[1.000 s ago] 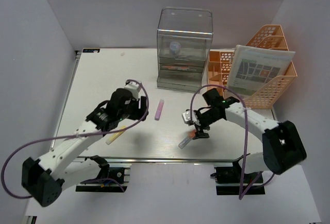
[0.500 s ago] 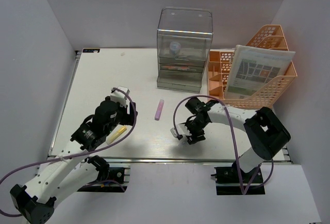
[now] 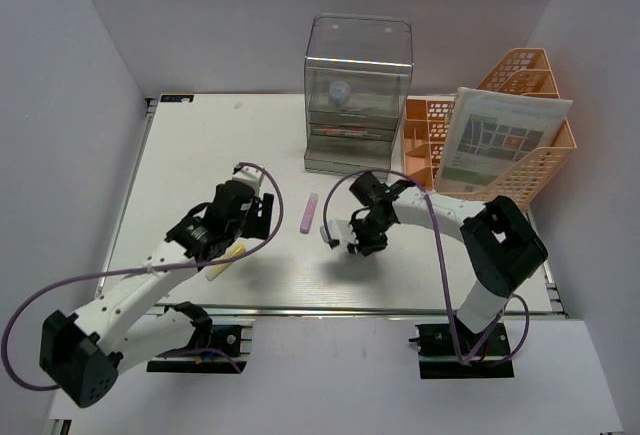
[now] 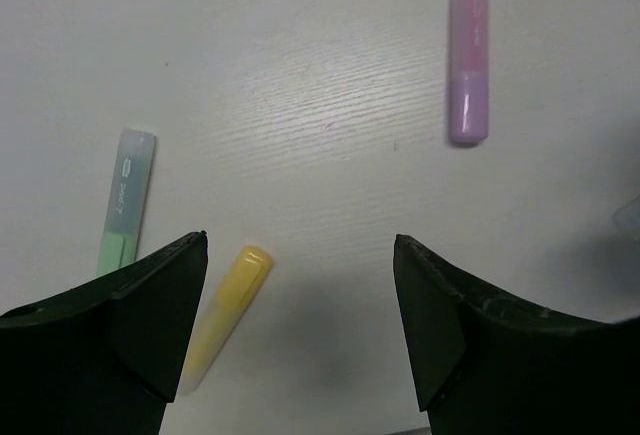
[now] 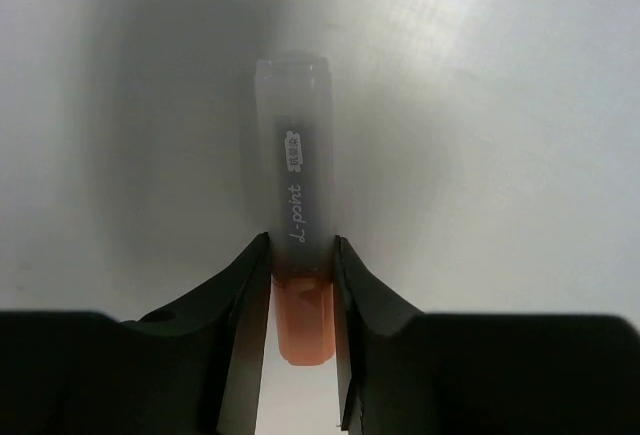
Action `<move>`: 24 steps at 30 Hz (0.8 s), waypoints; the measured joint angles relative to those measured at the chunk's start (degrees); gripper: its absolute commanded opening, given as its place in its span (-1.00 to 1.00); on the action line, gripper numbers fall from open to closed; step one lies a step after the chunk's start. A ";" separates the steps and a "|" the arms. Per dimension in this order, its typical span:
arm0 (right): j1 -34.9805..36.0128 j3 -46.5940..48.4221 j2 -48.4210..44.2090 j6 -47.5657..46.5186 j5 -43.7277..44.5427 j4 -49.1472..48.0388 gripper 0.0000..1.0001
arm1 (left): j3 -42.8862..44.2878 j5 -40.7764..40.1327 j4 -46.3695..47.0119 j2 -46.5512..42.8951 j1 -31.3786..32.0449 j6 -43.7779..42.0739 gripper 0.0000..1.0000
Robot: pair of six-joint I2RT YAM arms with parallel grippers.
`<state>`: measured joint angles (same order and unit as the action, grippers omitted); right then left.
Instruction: Organize the desk
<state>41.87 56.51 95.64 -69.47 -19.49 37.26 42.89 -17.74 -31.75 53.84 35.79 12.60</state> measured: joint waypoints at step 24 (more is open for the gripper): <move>-8.52 39.47 22.45 15.58 26.23 -15.39 -0.07 | 15.26 0.09 -19.91 22.10 0.81 4.83 0.89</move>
<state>33.34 95.98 118.08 -53.89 6.74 21.87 58.15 -17.65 -51.66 75.94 36.60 17.43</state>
